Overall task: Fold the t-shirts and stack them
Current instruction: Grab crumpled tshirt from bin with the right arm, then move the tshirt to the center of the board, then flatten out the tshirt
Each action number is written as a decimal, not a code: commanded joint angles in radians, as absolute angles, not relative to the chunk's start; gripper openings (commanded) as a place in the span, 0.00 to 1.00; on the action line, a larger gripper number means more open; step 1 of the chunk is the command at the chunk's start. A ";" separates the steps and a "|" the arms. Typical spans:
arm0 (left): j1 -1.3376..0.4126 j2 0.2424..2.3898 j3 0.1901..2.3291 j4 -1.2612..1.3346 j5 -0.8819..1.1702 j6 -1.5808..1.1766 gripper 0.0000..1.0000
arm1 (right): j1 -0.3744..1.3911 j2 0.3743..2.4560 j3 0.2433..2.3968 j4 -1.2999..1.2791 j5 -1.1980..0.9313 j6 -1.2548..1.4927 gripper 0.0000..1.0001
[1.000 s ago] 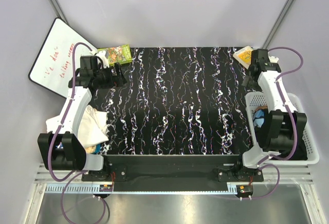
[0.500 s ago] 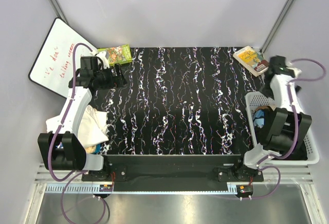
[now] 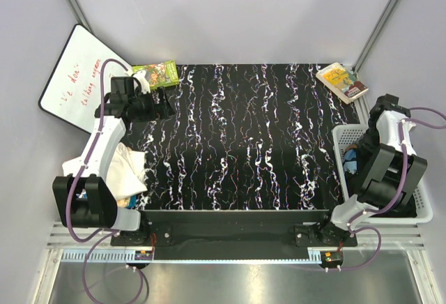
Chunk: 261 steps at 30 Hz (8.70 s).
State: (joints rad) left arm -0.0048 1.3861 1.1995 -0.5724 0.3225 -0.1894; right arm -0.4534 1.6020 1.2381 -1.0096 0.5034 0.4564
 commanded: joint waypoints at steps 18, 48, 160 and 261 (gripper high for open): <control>0.000 1.385 1.197 -0.535 0.376 -0.195 0.99 | -0.448 1.639 1.276 -1.012 0.292 0.448 0.00; 0.000 1.453 1.259 -0.540 0.460 -0.242 0.99 | -0.319 1.461 2.132 -1.057 0.014 0.402 0.00; -0.247 1.624 1.532 -0.850 -0.256 -0.249 0.00 | 0.614 1.877 1.456 -1.088 0.026 0.304 0.97; -0.104 2.014 1.825 -0.959 -0.288 -0.222 0.00 | 0.620 1.920 1.601 -0.894 -0.098 0.158 0.77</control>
